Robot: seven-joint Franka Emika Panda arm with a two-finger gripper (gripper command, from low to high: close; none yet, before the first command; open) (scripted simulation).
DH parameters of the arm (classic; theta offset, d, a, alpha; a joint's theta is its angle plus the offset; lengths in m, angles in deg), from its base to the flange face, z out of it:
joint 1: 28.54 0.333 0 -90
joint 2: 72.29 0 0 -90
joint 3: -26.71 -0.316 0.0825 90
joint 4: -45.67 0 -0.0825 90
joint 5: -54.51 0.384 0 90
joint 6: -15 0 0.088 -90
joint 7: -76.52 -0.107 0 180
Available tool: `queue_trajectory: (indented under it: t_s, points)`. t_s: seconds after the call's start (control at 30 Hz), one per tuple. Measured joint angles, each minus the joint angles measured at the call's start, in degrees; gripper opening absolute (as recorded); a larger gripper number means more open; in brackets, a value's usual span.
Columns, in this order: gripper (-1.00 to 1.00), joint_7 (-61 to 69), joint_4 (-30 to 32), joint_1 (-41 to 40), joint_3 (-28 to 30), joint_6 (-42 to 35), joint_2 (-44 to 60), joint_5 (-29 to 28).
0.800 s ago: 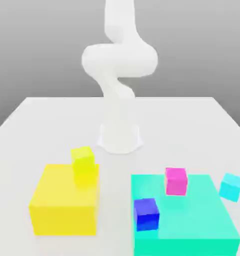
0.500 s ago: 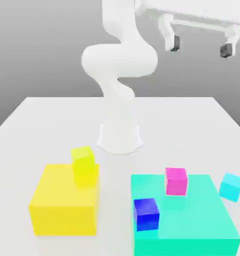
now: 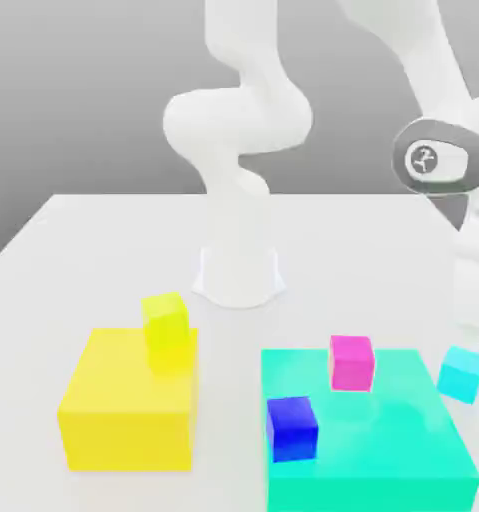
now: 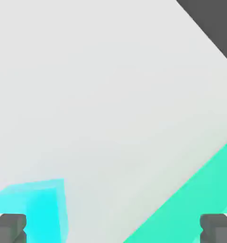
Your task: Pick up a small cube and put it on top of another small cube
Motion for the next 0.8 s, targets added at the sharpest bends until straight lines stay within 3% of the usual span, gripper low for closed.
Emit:
queue_trajectory:
  t_s: [0.23, 0.27, 0.5, 0.73, 0.8]
  points:
    - [0.0, -8.5, -2.1, 8.5, 9.6, 8.3, 12.1, -11.5]
    - [-1.0, -9.2, -2.3, 9.4, 10.8, 9.0, 13.0, -12.5]
    - [-1.0, -9.2, -2.3, 9.4, 10.6, 9.0, 12.9, -12.4]
    - [-1.0, 1.1, 0.1, 3.0, 1.4, 1.6, 2.4, 0.2]
    - [-1.0, 1.5, -1.3, 1.4, 2.1, -1.1, 0.6, 2.5]
